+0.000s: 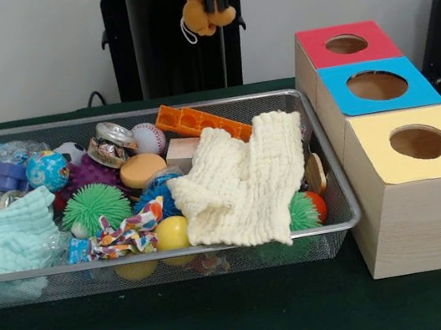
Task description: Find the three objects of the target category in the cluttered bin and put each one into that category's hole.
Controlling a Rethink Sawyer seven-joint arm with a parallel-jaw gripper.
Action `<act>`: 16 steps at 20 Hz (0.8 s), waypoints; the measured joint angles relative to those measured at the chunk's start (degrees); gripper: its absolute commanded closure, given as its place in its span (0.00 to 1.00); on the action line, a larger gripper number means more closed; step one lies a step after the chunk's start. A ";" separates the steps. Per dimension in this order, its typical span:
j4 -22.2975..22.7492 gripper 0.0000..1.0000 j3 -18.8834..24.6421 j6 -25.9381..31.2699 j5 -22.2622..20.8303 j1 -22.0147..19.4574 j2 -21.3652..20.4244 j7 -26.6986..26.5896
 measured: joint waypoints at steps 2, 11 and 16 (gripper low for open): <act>0.00 1.00 -0.31 0.00 0.81 0.95 -0.34 0.00; 0.02 1.00 -5.84 0.00 8.58 13.39 -1.16 0.20; 0.02 1.00 -8.63 0.01 12.18 19.01 -0.60 0.33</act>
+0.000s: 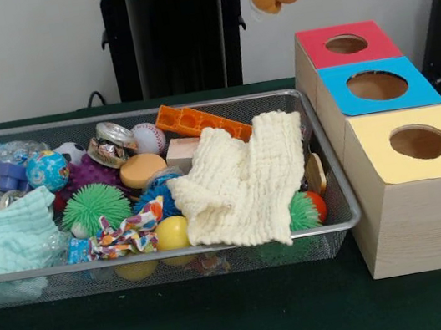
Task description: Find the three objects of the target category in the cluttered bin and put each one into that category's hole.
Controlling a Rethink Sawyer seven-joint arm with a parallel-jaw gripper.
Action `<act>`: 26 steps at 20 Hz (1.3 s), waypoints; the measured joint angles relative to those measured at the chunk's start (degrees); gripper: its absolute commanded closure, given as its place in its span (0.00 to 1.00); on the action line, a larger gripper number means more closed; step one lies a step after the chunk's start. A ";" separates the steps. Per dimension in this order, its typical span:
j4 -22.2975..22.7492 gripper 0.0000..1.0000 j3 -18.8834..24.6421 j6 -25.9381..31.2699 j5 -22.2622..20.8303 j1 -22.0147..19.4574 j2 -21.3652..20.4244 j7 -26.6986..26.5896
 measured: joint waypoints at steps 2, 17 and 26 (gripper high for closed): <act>0.00 1.00 -0.98 0.00 1.28 1.61 0.10 0.05; -0.51 1.00 -8.18 -0.01 11.39 14.36 2.74 0.05; -1.67 1.00 -10.80 -0.01 17.09 19.76 5.84 0.05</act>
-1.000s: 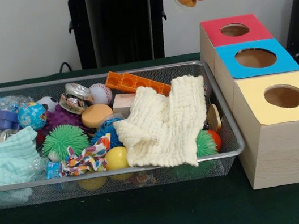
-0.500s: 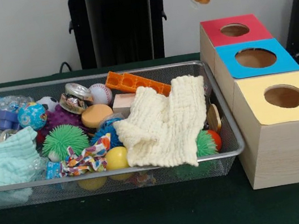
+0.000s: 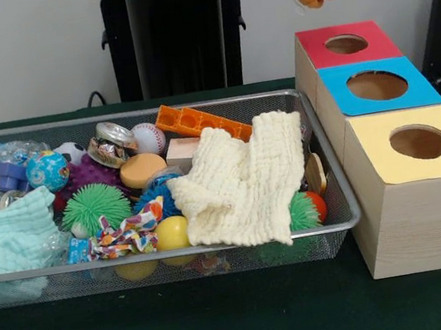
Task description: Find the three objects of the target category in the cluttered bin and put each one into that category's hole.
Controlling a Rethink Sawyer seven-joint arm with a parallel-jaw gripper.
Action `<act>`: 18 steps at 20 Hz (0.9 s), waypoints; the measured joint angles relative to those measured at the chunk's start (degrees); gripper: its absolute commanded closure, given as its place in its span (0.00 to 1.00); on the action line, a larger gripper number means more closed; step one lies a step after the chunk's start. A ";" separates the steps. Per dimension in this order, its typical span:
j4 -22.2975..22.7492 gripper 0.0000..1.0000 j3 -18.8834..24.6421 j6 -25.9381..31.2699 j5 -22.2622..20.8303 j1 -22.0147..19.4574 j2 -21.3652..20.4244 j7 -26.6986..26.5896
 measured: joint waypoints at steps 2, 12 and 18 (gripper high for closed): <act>-0.50 1.00 -0.59 0.00 0.85 0.18 0.60 0.00; -4.46 1.00 -3.42 0.09 2.82 1.29 2.62 0.00; -8.23 1.00 -6.72 1.65 4.76 4.64 4.17 0.00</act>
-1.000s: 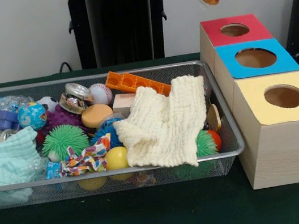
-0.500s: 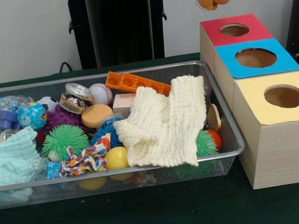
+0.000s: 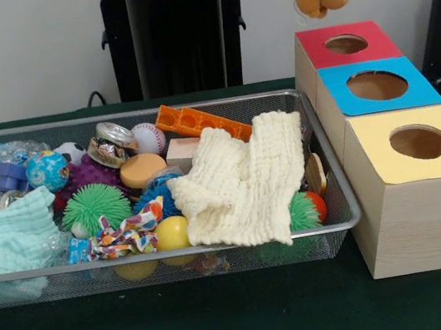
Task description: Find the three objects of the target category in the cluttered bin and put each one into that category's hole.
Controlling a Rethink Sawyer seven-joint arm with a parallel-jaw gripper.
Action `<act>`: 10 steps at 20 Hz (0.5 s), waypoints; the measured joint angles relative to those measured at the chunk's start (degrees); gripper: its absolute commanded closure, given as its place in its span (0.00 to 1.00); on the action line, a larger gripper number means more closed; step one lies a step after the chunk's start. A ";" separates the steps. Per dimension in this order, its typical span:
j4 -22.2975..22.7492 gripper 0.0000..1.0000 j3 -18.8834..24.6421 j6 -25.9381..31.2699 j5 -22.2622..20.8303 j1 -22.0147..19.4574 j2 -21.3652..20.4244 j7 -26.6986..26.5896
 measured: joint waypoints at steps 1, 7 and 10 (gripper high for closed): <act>-0.75 1.00 -0.45 0.32 0.44 0.62 0.33 0.00; -3.37 1.00 -1.70 0.49 2.47 2.60 2.06 0.00; -4.49 1.00 -2.01 0.51 3.29 3.38 3.01 0.00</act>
